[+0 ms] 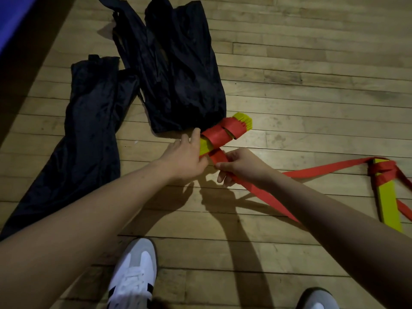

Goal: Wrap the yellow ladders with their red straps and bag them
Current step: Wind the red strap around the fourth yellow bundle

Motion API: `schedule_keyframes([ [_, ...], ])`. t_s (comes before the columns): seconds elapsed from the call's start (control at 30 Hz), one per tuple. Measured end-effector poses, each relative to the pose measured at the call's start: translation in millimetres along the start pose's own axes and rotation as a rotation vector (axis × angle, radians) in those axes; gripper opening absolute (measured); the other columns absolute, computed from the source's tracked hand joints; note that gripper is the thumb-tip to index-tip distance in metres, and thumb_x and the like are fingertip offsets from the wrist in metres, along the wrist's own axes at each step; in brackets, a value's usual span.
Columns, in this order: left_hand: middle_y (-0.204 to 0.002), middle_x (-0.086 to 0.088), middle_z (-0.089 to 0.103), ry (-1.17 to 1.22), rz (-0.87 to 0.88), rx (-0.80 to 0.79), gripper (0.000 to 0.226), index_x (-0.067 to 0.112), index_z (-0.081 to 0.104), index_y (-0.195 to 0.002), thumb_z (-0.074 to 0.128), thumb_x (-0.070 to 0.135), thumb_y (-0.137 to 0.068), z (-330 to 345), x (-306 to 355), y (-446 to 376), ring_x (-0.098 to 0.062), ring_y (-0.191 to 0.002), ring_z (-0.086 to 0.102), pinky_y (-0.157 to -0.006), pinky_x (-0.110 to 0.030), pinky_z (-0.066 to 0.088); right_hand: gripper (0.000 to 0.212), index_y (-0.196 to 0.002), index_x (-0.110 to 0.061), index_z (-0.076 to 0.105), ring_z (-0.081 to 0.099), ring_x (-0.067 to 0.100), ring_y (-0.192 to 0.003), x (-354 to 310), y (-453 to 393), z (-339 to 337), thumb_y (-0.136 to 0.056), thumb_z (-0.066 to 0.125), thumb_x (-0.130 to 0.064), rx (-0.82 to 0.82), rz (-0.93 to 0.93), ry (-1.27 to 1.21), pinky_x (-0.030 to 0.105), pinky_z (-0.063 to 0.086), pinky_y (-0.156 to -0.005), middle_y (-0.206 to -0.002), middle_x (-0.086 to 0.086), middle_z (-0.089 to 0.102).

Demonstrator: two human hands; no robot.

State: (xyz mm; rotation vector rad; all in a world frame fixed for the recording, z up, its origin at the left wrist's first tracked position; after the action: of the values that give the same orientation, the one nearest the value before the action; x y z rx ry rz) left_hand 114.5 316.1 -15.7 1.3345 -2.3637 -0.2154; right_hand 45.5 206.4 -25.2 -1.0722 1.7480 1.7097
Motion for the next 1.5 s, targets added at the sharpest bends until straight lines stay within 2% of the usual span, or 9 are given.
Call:
schedule_keyframes([
  [0.13, -0.133, -0.015, 0.036, -0.036, -0.034, -0.011, 0.074, 0.014, 0.014, -0.148, 0.055, 0.042, -0.093, 9, -1, 7, -0.032, -0.124, 0.04, -0.103, -0.042, 0.035, 0.004, -0.088, 0.0, 0.057, 0.062, 0.023, -0.054, 11, 3, -5, -0.092, 0.056, 0.002, -0.015, 0.019, -0.035, 0.026, 0.053, -0.053, -0.071, 0.017, 0.064],
  [0.3, -0.112, -0.008, 0.04, -0.079, -0.051, 0.085, 0.056, 0.014, 0.051, -0.123, 0.069, 0.046, -0.081, -1, -6, 12, -0.026, -0.107, 0.049, -0.083, -0.037, 0.043, 0.007, -0.082, 0.0, 0.06, 0.064, 0.017, -0.051, 21, 7, -3, -0.087, 0.063, 0.005, -0.062, 0.067, 0.037, 0.021, 0.051, -0.05, -0.068, 0.012, 0.067],
  [0.57, -0.106, -0.008, 0.059, 0.007, -0.141, 0.131, 0.045, 0.011, 0.042, -0.112, 0.067, 0.038, -0.086, -2, -11, 12, -0.029, -0.094, 0.06, -0.064, -0.033, 0.038, 0.007, -0.09, -0.001, 0.061, 0.065, 0.02, -0.056, 20, 4, -4, -0.085, 0.067, 0.0, -0.089, 0.08, -0.026, 0.025, 0.051, -0.051, -0.074, 0.013, 0.069],
  [0.73, -0.112, -0.009, 0.054, -0.117, -0.088, 0.145, 0.062, 0.008, 0.038, -0.117, 0.058, 0.057, -0.086, -4, -8, 14, -0.028, -0.099, 0.06, -0.07, -0.036, 0.042, 0.003, -0.089, 0.0, 0.061, 0.055, 0.02, -0.05, 15, 2, 1, -0.087, 0.064, -0.001, 0.01, 0.014, -0.005, 0.03, 0.039, -0.053, -0.068, 0.011, 0.065],
  [0.93, -0.118, -0.01, 0.039, -0.208, 0.082, 0.192, 0.054, 0.011, 0.039, -0.12, 0.06, 0.044, -0.084, -4, 4, 18, -0.028, -0.105, 0.049, -0.079, -0.034, 0.041, 0.013, -0.077, -0.006, 0.059, 0.049, 0.019, -0.049, 16, 2, 2, -0.089, 0.061, -0.002, 0.112, -0.037, -0.038, 0.031, 0.034, -0.053, -0.06, 0.008, 0.059],
  [1.07, -0.109, -0.007, 0.049, -0.002, 0.019, 0.133, 0.046, 0.017, 0.035, -0.113, 0.065, 0.036, -0.083, -2, -1, 17, -0.026, -0.091, 0.056, -0.067, -0.032, 0.041, 0.003, -0.089, 0.002, 0.061, 0.063, 0.021, -0.054, 18, 2, 6, -0.089, 0.062, 0.0, -0.068, 0.06, -0.075, 0.031, 0.052, -0.056, -0.072, 0.014, 0.069],
  [1.2, -0.088, -0.003, 0.055, 0.098, -0.141, 0.091, 0.047, 0.017, 0.026, -0.114, 0.062, 0.03, -0.088, 2, -10, 19, -0.024, -0.07, 0.057, -0.058, -0.032, 0.043, 0.019, -0.1, 0.013, 0.061, 0.068, 0.02, -0.062, 19, 4, 14, -0.088, 0.064, 0.0, -0.242, 0.148, 0.158, 0.037, 0.055, -0.073, -0.077, 0.013, 0.072],
  [1.33, -0.093, -0.009, 0.056, 0.069, -0.176, 0.138, 0.055, 0.013, 0.02, -0.125, 0.06, 0.028, -0.09, -2, -18, 13, -0.029, -0.075, 0.059, -0.064, -0.038, 0.05, 0.009, -0.096, 0.004, 0.06, 0.063, 0.018, -0.058, 18, 8, 16, -0.089, 0.063, 0.0, -0.219, 0.122, 0.133, 0.031, 0.055, -0.064, -0.073, 0.011, 0.068],
  [1.5, -0.119, -0.018, 0.045, 0.198, -0.189, -0.074, 0.056, 0.018, 0.015, -0.129, 0.054, 0.032, -0.092, 18, -16, 7, -0.036, -0.101, 0.054, -0.089, -0.048, 0.046, 0.005, -0.094, 0.001, 0.056, 0.046, 0.013, -0.046, 10, 7, 3, -0.092, 0.057, -0.004, 0.03, -0.014, 0.035, 0.024, 0.037, -0.046, -0.063, 0.009, 0.054],
])
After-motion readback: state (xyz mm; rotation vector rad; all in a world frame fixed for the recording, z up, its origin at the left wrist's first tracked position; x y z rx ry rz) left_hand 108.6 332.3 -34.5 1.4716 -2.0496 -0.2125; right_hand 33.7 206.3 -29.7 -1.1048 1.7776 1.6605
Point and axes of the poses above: each hand's wrist, its own y-axis away from the middle knuckle, its own z-axis out of the palm, x = y × z, the point moved 8 cm from there along -y, towards the middle knuckle
